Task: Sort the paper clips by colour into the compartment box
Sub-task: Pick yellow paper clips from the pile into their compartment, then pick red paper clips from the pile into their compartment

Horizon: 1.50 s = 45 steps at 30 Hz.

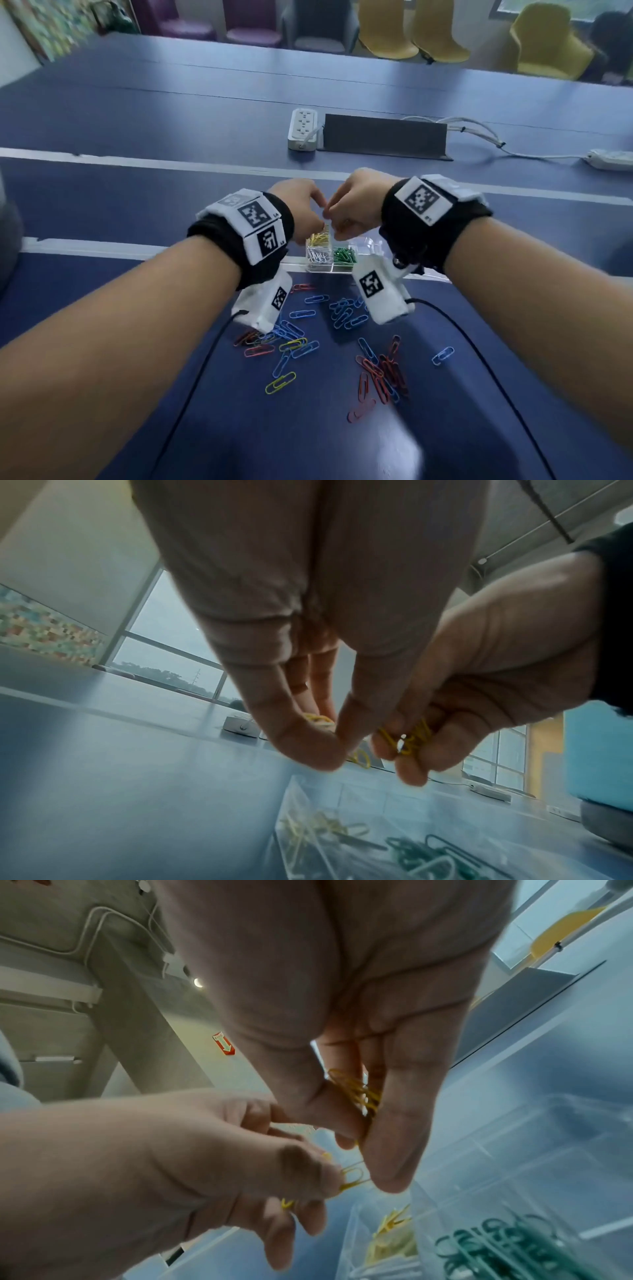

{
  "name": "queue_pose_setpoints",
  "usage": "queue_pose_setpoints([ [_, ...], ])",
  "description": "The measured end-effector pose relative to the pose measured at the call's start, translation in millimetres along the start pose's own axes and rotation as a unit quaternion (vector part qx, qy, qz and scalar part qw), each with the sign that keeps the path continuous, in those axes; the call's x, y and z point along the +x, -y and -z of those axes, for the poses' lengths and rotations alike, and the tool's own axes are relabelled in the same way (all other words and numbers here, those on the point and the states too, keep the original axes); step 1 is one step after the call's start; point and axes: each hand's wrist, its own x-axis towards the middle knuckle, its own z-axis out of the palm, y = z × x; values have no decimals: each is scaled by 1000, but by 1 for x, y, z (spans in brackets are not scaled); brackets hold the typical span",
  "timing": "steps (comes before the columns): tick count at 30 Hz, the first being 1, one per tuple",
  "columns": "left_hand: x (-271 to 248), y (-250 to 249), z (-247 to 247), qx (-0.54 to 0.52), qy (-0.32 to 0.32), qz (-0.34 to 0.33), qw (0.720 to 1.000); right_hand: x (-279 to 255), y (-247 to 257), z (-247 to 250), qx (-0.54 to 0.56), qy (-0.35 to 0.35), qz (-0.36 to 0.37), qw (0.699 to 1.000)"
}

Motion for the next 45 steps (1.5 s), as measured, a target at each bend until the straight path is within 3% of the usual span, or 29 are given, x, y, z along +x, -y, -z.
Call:
queue_pose_setpoints([
  [6,12,3,0,-48,-26,40,998,10,12,-9,19,-20,-43,999],
  [13,8,4,0,-134,-13,57,989,9,17,-8,56,-38,-66,996],
  [19,-2,7,-3,-165,-17,57,984,10,8,-9,112,-29,-38,993],
  [25,-11,11,-4,-146,-18,29,989,9,3,-13,99,-30,-2,995],
  [29,-14,12,0,-157,-35,22,987,1,1,-15,29,-53,16,998],
  [34,-17,16,-4,-54,-32,15,998,-12,4,-24,-224,-48,36,973],
  [45,-23,25,-2,-40,-35,-6,999,-21,1,-27,-268,-19,82,960],
])
